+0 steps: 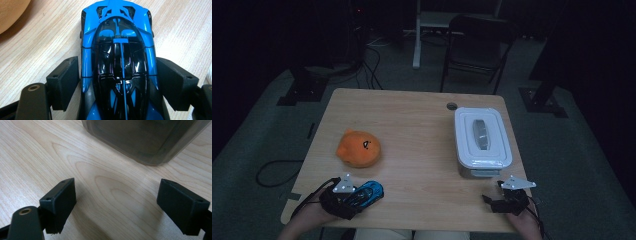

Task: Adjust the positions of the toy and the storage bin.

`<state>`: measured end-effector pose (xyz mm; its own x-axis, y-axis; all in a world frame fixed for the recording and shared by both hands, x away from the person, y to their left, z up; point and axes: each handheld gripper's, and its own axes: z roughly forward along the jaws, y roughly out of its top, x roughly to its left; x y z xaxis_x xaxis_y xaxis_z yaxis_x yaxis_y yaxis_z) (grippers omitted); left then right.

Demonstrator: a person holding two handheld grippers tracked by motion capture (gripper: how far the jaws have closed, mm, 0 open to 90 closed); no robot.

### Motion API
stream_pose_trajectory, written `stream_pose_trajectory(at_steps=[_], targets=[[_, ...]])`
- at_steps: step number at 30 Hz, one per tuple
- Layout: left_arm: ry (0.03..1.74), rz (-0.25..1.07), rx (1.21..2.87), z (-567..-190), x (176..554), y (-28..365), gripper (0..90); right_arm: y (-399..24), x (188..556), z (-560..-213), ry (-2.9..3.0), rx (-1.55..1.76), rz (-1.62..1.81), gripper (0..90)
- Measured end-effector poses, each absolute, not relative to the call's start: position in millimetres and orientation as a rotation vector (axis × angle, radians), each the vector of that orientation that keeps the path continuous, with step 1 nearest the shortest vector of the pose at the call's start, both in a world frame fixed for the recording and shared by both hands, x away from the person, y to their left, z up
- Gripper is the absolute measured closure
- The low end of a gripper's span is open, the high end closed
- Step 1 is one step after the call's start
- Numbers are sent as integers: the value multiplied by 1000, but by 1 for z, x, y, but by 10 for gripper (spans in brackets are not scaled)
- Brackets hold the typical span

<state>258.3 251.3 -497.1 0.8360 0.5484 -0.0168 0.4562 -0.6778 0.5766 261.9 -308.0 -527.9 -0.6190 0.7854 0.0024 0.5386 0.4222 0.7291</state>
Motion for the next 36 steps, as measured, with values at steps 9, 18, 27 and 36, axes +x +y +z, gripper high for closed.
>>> stream_pose_trajectory(at_steps=[9,18,27,36], targets=[[733,255,2369,-475,259,261,230,-308,262,-528,2342,1135,1016,152],[801,310,2294,-463,271,278,233,-308,262,-528,2342,1137,1016,152],[923,428,2203,-457,293,289,249,-308,262,-528,2342,1137,1016,152],[1006,488,2155,-458,313,305,277,-308,262,-528,2342,1137,1016,152]])
